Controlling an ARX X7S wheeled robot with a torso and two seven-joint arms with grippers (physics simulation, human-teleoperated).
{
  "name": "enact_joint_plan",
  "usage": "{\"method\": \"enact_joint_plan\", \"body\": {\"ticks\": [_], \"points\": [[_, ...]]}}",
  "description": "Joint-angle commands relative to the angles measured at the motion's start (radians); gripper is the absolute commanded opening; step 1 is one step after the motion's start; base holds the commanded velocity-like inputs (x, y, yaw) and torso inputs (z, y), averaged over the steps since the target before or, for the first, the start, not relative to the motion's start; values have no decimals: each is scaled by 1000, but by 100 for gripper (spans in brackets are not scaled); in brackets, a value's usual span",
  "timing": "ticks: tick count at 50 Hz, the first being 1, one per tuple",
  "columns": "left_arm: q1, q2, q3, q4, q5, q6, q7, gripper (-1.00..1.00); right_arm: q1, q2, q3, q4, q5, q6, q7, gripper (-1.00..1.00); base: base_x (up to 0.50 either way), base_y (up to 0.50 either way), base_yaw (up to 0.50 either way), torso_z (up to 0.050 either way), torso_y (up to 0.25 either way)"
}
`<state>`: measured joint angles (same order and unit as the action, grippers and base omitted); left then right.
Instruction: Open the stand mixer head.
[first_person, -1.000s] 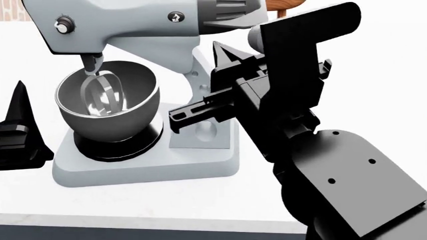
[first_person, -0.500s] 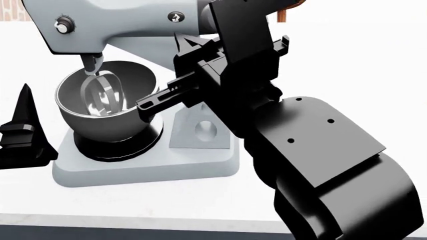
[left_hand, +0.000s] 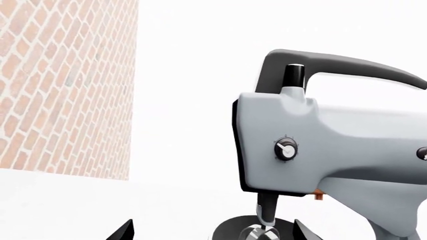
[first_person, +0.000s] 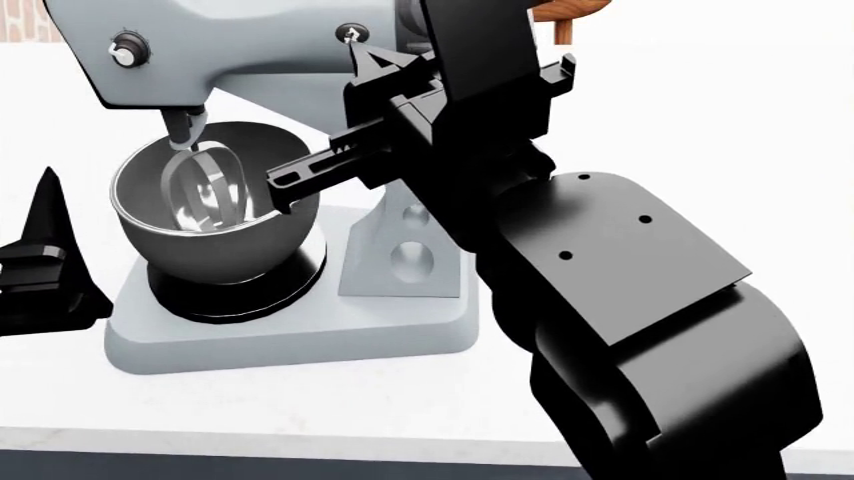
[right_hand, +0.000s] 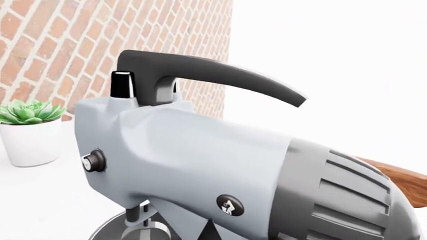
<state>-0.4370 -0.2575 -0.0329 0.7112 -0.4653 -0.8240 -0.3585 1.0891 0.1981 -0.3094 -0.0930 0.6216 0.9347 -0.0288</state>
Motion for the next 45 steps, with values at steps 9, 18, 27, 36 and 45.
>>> {"method": "enact_joint_plan", "body": {"ticks": [9, 18, 27, 36, 45], "points": [[1, -7, -1, 6, -13, 2, -9, 100, 46, -17, -38, 161, -65, -92, -9, -100, 0, 0, 0, 0, 0], [0, -10, -7, 16, -25, -4, -14, 100, 48, -16, -49, 182, -56, -92, -26, -100, 0, 0, 0, 0, 0], [4, -12, 4, -1, -18, 14, -13, 100, 55, -33, -65, 194, -48, -81, -24, -100, 0, 0, 0, 0, 0], [5, -15, 7, -4, -21, 19, -14, 100, 53, -27, -74, 169, -46, -94, -26, -100, 0, 0, 0, 0, 0], [7, -20, 9, 7, -28, 14, -19, 100, 87, -61, -91, 305, -121, -207, 1, -100, 0, 0, 0, 0, 0]]}}
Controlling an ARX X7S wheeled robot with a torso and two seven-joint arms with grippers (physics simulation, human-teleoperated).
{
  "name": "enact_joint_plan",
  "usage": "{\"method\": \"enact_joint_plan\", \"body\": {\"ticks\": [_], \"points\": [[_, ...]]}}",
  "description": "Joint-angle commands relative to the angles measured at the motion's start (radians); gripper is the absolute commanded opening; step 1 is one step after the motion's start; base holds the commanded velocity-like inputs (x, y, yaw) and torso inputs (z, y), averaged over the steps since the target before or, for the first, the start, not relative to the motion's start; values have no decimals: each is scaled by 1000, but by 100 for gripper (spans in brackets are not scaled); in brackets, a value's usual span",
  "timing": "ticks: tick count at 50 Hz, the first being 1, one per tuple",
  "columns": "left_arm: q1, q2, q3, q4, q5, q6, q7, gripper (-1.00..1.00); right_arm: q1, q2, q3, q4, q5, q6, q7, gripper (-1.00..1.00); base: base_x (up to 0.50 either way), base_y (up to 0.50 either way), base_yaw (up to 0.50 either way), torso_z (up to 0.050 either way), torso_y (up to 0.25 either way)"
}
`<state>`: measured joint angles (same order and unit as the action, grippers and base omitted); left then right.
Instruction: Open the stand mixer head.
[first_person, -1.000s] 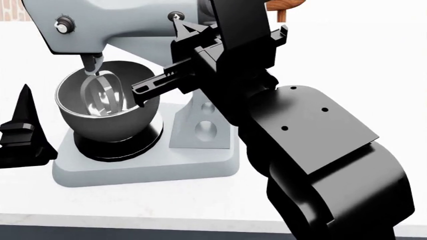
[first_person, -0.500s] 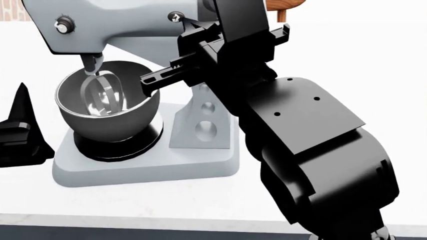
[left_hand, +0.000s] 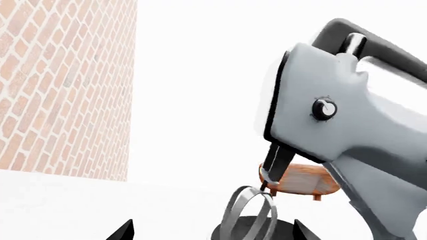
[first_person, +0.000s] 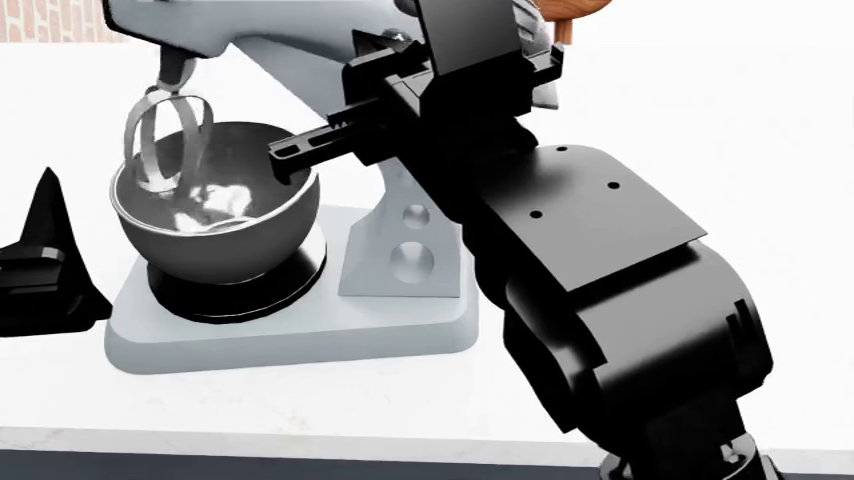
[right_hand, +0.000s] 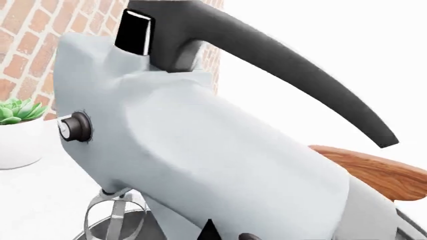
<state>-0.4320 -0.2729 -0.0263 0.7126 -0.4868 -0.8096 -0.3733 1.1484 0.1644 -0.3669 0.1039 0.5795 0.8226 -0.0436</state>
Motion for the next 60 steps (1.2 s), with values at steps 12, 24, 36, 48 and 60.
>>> {"method": "enact_joint_plan", "body": {"ticks": [12, 24, 36, 48, 60], "points": [[2, -10, -7, 8, -19, -1, -7, 100, -25, -10, -53, 66, -68, -40, 55, -100, 0, 0, 0, 0, 0], [-2, -7, 62, -57, 26, 36, 0, 100, -810, 452, -61, -1149, 69, -141, 548, -100, 0, 0, 0, 0, 0], [-3, -9, 71, -62, 25, 38, -5, 100, -804, 480, -24, -1029, 40, -236, 495, -100, 0, 0, 0, 0, 0], [1, -5, 117, -105, 44, 68, 9, 100, -816, 493, 77, -954, 78, -300, 497, -100, 0, 0, 0, 0, 0], [-57, 24, 217, -184, 63, 127, 65, 100, -942, 563, 166, -1019, 99, -312, 563, -100, 0, 0, 0, 0, 0]]}}
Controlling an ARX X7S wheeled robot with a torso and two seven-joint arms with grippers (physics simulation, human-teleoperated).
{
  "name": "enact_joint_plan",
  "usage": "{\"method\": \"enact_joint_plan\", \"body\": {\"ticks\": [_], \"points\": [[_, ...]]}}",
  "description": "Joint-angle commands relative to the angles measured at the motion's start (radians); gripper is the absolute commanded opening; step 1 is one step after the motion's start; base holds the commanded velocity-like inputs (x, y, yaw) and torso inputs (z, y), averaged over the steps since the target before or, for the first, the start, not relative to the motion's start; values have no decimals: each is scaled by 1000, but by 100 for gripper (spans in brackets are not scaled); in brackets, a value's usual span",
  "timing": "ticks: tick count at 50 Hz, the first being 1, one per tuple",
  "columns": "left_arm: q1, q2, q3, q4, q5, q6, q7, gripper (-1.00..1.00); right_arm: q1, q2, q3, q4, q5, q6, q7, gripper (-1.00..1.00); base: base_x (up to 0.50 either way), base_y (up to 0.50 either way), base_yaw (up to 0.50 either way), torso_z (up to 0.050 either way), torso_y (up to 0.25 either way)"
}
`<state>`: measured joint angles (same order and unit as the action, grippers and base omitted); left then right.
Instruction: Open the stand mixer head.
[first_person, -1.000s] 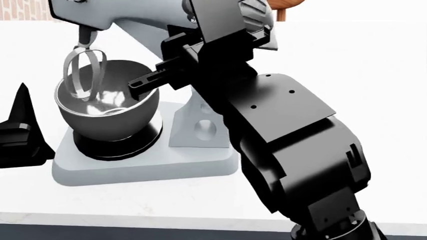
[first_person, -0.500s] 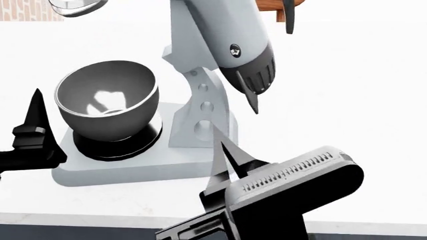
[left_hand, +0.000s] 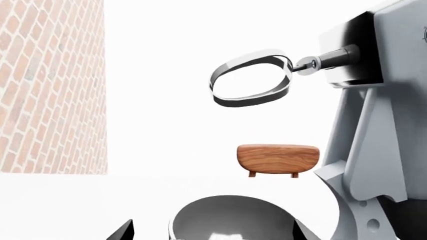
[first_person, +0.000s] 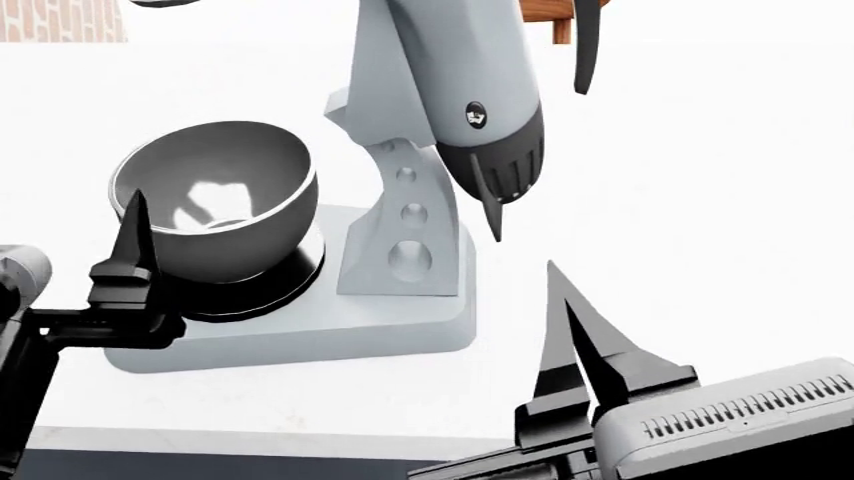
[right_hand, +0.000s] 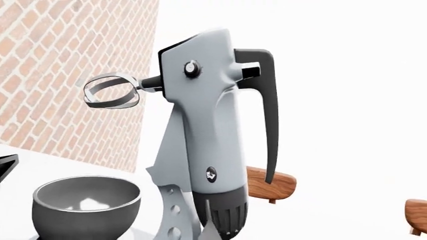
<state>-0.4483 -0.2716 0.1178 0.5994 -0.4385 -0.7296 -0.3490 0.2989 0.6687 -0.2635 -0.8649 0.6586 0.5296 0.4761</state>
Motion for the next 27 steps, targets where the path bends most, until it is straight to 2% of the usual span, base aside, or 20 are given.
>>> {"method": "enact_joint_plan", "body": {"ticks": [1, 6, 17, 18, 21, 22, 23, 25, 27], "points": [[-46, 28, 82, -83, 16, 53, 47, 100, -108, 68, 66, -75, 6, -27, 48, -100, 0, 0, 0, 0, 0], [-42, 25, 90, -66, 16, 46, 40, 100, -110, 83, 63, -104, 22, -22, 44, -100, 0, 0, 0, 0, 0], [64, -36, -10, 67, -2, -10, -38, 100, 91, 17, -54, -75, -8, 24, -18, -100, 0, 0, 0, 0, 0], [70, -35, -5, 66, 1, -11, -41, 100, 100, 22, -78, -84, -60, 29, -14, 100, 0, 0, 0, 0, 0], [69, -24, 61, 14, 34, 25, -19, 100, 70, 64, -1, -157, 7, 37, 38, 100, 0, 0, 0, 0, 0], [55, -14, 88, -26, 46, 44, -6, 100, 45, 154, 20, -182, 88, -76, 99, 100, 0, 0, 0, 0, 0], [40, -8, 105, -53, 55, 51, 0, 100, 39, 249, -20, -182, 134, -176, 168, 100, 0, 0, 0, 0, 0], [12, 11, 114, -81, 44, 54, 13, 100, 65, 450, -204, -182, 102, -390, 308, 100, 0, 0, 0, 0, 0], [-10, 24, 130, -104, 47, 74, 26, 100, 153, 565, -406, -182, 48, -482, 423, 100, 0, 0, 0, 0, 0]]}}
